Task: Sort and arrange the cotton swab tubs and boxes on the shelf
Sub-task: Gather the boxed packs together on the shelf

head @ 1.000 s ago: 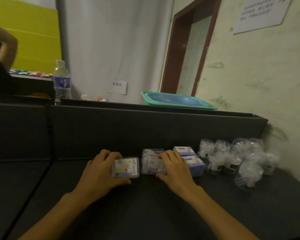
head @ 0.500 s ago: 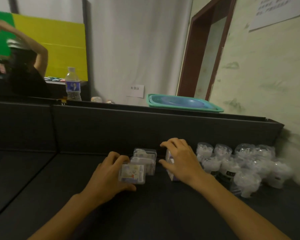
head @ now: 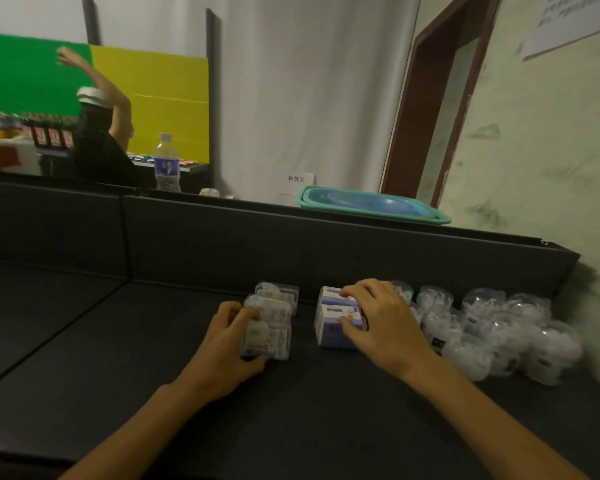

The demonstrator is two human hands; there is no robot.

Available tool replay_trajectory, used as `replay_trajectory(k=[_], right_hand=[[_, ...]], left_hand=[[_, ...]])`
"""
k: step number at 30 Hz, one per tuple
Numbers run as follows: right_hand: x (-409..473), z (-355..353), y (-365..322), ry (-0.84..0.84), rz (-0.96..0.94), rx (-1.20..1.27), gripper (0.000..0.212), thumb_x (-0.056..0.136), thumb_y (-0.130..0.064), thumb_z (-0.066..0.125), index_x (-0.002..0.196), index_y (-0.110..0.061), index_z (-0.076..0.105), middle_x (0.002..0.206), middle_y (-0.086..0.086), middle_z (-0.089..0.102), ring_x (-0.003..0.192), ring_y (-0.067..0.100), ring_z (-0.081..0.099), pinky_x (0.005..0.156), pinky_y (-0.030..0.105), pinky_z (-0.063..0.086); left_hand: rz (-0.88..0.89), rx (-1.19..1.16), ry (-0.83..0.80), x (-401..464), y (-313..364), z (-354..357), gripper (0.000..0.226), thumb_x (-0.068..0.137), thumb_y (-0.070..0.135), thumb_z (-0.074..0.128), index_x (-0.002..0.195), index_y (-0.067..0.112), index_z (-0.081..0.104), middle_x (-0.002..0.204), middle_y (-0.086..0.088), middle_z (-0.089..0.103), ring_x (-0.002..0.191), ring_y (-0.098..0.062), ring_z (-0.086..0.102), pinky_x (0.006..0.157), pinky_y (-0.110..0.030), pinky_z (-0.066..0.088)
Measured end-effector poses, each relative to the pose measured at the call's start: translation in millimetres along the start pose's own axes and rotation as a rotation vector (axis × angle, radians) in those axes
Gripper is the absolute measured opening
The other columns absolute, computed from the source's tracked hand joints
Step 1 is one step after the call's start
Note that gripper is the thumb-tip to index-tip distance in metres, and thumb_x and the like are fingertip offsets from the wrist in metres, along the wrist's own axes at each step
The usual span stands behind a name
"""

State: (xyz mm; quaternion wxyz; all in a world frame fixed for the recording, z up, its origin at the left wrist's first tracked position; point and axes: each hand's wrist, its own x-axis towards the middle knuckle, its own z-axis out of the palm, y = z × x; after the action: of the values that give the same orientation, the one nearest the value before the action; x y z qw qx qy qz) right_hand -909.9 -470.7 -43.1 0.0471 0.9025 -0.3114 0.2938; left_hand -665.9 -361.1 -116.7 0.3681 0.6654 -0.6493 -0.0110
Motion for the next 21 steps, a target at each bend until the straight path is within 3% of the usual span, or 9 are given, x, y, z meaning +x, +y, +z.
replay_trajectory(k=[4,9,16,21], right_hand=[[-7,-10,9,-0.005,0.008,0.008,0.037,0.085,-0.031,0.066,0.119,-0.022,0.059,0.114,-0.003,0.054,0.108,0.014,0.049,0.091,0.028,0.044],[-9,-14,12,-0.020,0.005,0.014,0.040,0.086,-0.034,0.065,0.123,-0.025,0.056,0.117,-0.005,0.054,0.110,0.012,0.049,0.093,0.024,0.040],[0,-11,2,-0.140,-0.033,-0.001,0.057,0.089,-0.042,0.056,0.141,-0.028,0.037,0.129,-0.006,0.047,0.116,0.012,0.043,0.099,0.030,0.041],[23,4,-31,-0.148,-0.104,0.037,0.059,0.090,-0.045,0.054,0.143,-0.027,0.034,0.132,-0.004,0.046,0.118,0.014,0.042,0.098,0.029,0.039]], left_hand=[[0.050,0.101,0.053,2,5,3,0.051,0.077,0.032,0.073,0.118,0.034,0.043,0.126,0.015,0.023,0.116,-0.004,0.032,0.090,-0.016,0.041],[0.023,0.210,0.068,8,6,2,0.050,0.078,0.038,0.070,0.120,0.034,0.045,0.131,0.008,0.031,0.120,-0.010,0.034,0.098,-0.029,0.040],[-0.060,0.307,0.044,1,14,-7,0.064,0.081,0.046,0.065,0.136,0.035,0.034,0.139,0.005,0.030,0.127,-0.014,0.031,0.105,-0.034,0.034],[-0.075,0.410,0.058,-17,14,-38,0.065,0.082,0.049,0.061,0.138,0.035,0.033,0.140,0.004,0.033,0.128,-0.017,0.034,0.103,-0.035,0.033]])
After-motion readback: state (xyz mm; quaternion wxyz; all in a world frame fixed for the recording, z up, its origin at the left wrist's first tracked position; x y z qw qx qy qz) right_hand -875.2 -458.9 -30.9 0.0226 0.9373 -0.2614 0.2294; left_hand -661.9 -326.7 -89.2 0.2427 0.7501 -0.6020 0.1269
